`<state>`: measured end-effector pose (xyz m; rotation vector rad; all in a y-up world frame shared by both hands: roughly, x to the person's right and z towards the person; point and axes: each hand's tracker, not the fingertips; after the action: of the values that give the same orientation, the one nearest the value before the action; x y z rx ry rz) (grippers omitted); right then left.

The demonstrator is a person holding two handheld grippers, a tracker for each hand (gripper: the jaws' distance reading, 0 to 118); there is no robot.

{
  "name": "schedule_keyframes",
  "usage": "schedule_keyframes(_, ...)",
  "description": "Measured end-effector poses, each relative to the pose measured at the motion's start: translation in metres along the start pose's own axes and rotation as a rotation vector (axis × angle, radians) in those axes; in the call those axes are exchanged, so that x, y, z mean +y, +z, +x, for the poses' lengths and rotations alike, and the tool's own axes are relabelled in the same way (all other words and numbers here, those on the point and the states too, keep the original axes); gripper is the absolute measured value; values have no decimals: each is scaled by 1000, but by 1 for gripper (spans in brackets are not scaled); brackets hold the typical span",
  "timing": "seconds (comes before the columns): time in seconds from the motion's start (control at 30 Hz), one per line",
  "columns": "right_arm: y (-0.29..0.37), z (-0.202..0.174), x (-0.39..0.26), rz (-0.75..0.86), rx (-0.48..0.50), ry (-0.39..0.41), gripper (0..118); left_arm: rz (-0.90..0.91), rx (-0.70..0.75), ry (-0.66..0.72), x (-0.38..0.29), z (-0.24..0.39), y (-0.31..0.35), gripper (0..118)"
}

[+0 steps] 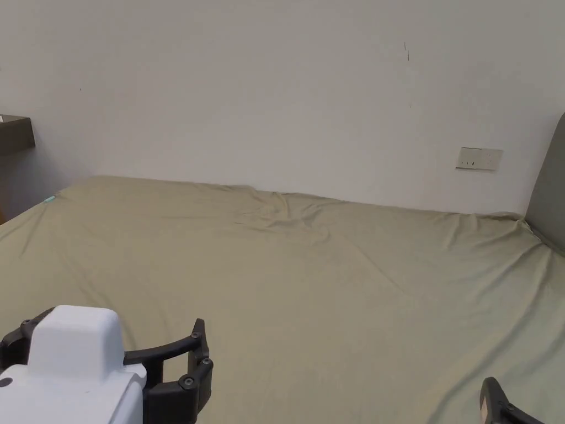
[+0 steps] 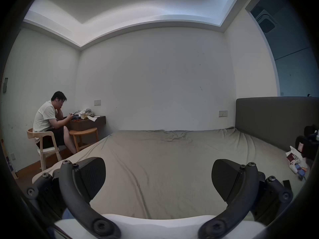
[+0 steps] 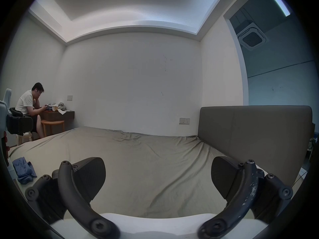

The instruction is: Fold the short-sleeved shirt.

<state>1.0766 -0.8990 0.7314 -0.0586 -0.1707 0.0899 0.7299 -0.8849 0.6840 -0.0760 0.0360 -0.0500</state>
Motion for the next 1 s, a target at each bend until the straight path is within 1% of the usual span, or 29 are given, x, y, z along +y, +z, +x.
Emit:
schedule_keyframes(0.03,0,1,0,-1,4,-8,118,14,10,-31,-1,3,0,118)
schedule_keyframes(0.07,0,1,0,-2,9,-15,118,6,30,-109,-2,6,0,118)
schedule_keyframes(0.1,0,1,0,-3,12,-20,118,0,41,-153,-3,8,-1,118)
schedule_keyframes(0.17,0,2,-1,-7,12,-24,118,-10,50,-190,-4,11,-1,118)
schedule_keyframes(0.23,-1,2,-1,-13,4,-26,118,-35,-2,-118,-4,9,-1,118)
schedule_keyframes(0.37,-3,2,-3,-31,-5,-34,118,-80,-128,102,1,-1,3,118)
schedule_keyframes(0.43,-3,2,-4,-36,-10,-31,118,-118,-105,168,5,0,4,118)
schedule_keyframes(0.5,-3,2,-4,-39,-13,-25,118,-79,-27,151,7,5,7,118)
schedule_keyframes(0.53,-3,2,-4,-38,-17,-23,118,-43,-13,134,8,7,8,118)
schedule_keyframes(0.73,-1,-1,-3,-40,-3,9,118,-23,-62,118,13,2,15,118)
schedule_keyframes(0.87,-1,-3,-4,-41,5,8,118,-7,-19,7,12,6,16,118)
schedule_keyframes(1.0,-1,-3,-4,-39,3,-13,118,-16,-30,-30,9,9,15,118)
